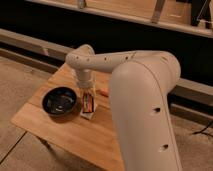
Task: Place the eraser on the white sponge
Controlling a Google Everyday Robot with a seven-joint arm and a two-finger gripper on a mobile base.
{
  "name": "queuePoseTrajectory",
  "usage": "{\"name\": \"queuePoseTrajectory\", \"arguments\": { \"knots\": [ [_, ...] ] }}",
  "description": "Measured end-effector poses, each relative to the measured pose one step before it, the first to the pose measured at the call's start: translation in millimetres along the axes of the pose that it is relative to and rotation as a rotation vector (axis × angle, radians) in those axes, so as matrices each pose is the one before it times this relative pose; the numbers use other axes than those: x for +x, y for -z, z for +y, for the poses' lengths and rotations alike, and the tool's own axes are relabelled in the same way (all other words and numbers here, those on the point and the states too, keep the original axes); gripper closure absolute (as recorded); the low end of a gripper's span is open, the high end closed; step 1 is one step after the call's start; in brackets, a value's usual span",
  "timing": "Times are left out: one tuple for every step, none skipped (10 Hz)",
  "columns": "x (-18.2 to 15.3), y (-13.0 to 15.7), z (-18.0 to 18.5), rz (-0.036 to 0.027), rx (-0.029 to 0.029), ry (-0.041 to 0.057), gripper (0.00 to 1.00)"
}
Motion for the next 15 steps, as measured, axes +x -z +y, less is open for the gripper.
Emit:
{"name": "queuePoseTrajectory", "arguments": {
  "knots": [
    [-1.62,-4.13,-1.59,0.00871,0.00278,-0.00939,1.0],
    [-1.1,-3.1,-1.01,0.00645,0.0012,-0.00715,1.0],
    [-1.23,-3.63,-1.22,0.0087,0.00084,-0.00825,1.0],
    [-0.12,-1.91,-0.13,0.00564,-0.00058,-0.00342,1.0],
    [0.15,-2.06,0.39,0.00604,-0.00163,-0.00262,1.0],
    [1.17,-2.68,0.34,0.00754,-0.0002,-0.00002,0.97],
    [1.74,-3.05,0.51,0.0089,0.00004,0.00251,0.88],
    [1.11,-2.22,0.09,0.00662,-0.00014,0.00059,0.78],
    [0.37,-1.43,-0.22,0.00514,-0.00131,-0.00132,0.66],
    [-0.18,-0.42,-0.45,0.00179,-0.0009,-0.00142,0.59],
    [-0.38,-0.41,-0.22,0.00245,-0.00253,-0.00229,0.48],
    [-0.32,-0.37,-0.42,0.00151,-0.00075,-0.00122,0.41],
    [-0.71,-0.22,-0.57,0.0011,-0.00128,-0.00129,0.34],
    [-0.36,0.25,0.04,0.00011,-0.00138,-0.00065,0.34],
    [-0.18,-0.53,-0.21,0.00107,-0.00053,-0.00056,0.34]
  ]
}}
